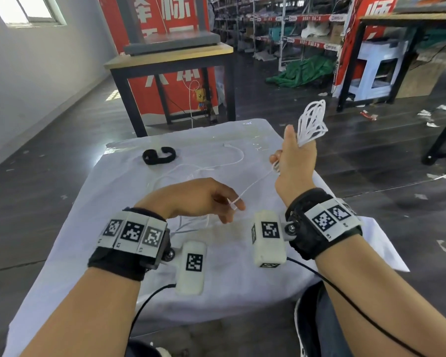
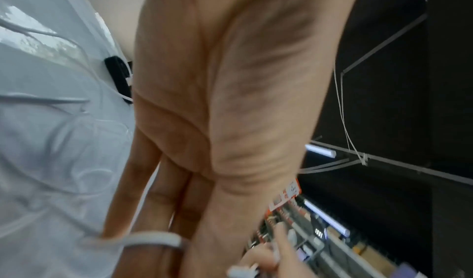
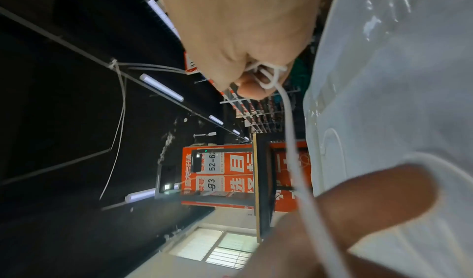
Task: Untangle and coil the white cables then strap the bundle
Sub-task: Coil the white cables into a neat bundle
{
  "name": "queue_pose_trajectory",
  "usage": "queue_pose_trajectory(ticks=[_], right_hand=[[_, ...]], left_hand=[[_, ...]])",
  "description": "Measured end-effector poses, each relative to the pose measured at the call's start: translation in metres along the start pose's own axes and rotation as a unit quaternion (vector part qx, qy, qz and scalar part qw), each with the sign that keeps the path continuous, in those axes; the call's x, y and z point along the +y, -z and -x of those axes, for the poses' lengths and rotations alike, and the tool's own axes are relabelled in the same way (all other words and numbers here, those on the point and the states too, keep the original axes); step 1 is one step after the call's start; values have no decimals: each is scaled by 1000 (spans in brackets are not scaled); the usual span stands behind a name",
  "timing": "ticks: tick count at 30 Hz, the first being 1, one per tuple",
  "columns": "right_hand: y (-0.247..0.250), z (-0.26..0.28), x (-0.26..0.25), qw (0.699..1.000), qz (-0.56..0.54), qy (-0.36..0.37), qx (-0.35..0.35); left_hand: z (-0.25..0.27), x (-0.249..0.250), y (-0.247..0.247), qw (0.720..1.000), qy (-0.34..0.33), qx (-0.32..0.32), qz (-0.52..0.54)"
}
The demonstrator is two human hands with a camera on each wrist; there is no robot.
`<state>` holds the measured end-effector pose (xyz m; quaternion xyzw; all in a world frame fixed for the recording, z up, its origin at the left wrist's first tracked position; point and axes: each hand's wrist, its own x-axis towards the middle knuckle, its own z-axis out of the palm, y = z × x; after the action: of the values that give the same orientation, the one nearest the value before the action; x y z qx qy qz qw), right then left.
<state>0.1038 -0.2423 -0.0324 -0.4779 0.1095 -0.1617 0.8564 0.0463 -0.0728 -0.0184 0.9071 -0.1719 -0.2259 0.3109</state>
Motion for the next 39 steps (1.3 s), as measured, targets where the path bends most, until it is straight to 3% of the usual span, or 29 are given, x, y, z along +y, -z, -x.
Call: queue_pose_trajectory(ticks=[2, 4, 8, 13, 20, 23, 27, 30, 33, 37, 39], right_hand=[[3, -4, 2, 995, 95, 26, -23], [4, -3, 8, 976, 201, 15, -80], [2, 7, 13, 901, 364, -41, -233], [-2, 23, 8, 810, 428, -131, -379], [-2, 26, 6, 771, 444, -138, -435], [-2, 26, 8, 799, 387, -148, -436], [-4, 20, 8, 888, 196, -234, -343], [-5, 17, 5, 925, 137, -223, -276], [-4, 15, 2, 948, 112, -200, -219], [-1, 9, 5, 969, 91, -164, -158], [-1, 7, 7, 977, 95, -139, -132]], left_hand=[[7, 3, 7, 998, -27, -41, 34], [15, 6, 13, 993, -57, -41, 99], [17, -3, 26, 962, -65, 123, 236], [5, -15, 28, 936, -25, 253, 243], [-5, -22, 25, 911, -5, 370, 182], [-3, -21, 28, 909, -13, 366, 202], [0, -21, 28, 925, -18, 313, 215], [1, -23, 25, 956, 24, 245, 163], [3, -26, 24, 962, 55, 217, 154], [1, -26, 26, 932, 58, 255, 250], [-1, -25, 26, 884, 60, 268, 377]])
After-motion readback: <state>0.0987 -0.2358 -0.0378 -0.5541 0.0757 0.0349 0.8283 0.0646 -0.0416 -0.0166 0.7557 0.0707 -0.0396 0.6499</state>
